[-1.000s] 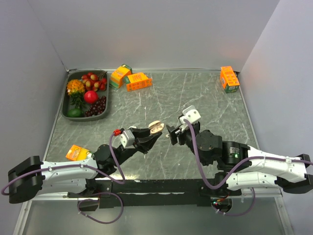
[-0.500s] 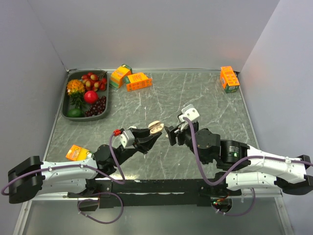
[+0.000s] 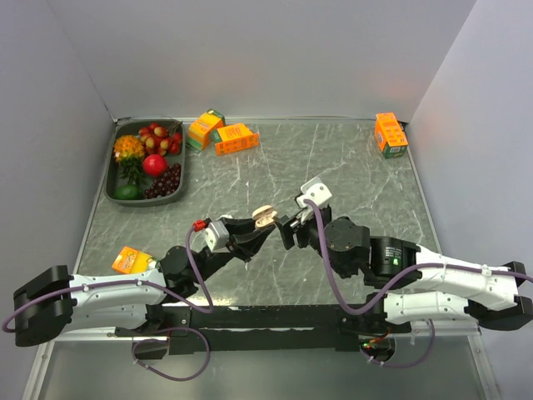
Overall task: Insert the wireless bluetooth earbuds into the charging case
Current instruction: Place the earbud in the charging case.
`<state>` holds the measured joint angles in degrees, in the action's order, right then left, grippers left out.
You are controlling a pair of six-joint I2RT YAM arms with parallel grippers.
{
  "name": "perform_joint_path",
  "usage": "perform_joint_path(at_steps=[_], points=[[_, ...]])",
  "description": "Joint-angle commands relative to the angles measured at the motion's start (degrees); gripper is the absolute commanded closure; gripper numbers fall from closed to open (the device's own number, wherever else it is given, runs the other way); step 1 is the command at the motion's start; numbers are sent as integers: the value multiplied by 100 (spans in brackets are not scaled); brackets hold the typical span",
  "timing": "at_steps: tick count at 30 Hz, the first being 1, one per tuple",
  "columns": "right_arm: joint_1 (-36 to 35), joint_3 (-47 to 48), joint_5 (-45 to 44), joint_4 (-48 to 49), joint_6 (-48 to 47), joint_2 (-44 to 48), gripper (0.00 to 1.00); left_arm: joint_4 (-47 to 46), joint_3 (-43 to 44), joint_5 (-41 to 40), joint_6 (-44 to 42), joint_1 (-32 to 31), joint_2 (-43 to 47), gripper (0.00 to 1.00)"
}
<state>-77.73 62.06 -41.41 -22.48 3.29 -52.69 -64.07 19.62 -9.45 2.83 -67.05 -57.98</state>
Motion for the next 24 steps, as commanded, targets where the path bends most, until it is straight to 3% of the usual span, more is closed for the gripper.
perform_joint_path(at_steps=[1, 8, 16, 18, 20, 24], points=[[4, 306, 45, 288, -118, -110, 26, -360, 42, 66, 139, 7, -12, 99], [13, 368, 72, 455, -250, -199, 26, -369, 33, 49, 156, 7, -3, 99], [100, 447, -279, 587, -435, 478, 25, -299, -89, -136, 69, 7, 163, 99], [650, 473, -184, 123, 38, 558, 24, -194, -133, -214, 42, 7, 251, 99], [1249, 465, 421, -543, 756, 488, 24, -80, -177, -328, -1, 7, 470, 99], [2549, -131, 1555, -916, 1568, 189, 24, 429, -353, -592, -81, 7, 989, 99]])
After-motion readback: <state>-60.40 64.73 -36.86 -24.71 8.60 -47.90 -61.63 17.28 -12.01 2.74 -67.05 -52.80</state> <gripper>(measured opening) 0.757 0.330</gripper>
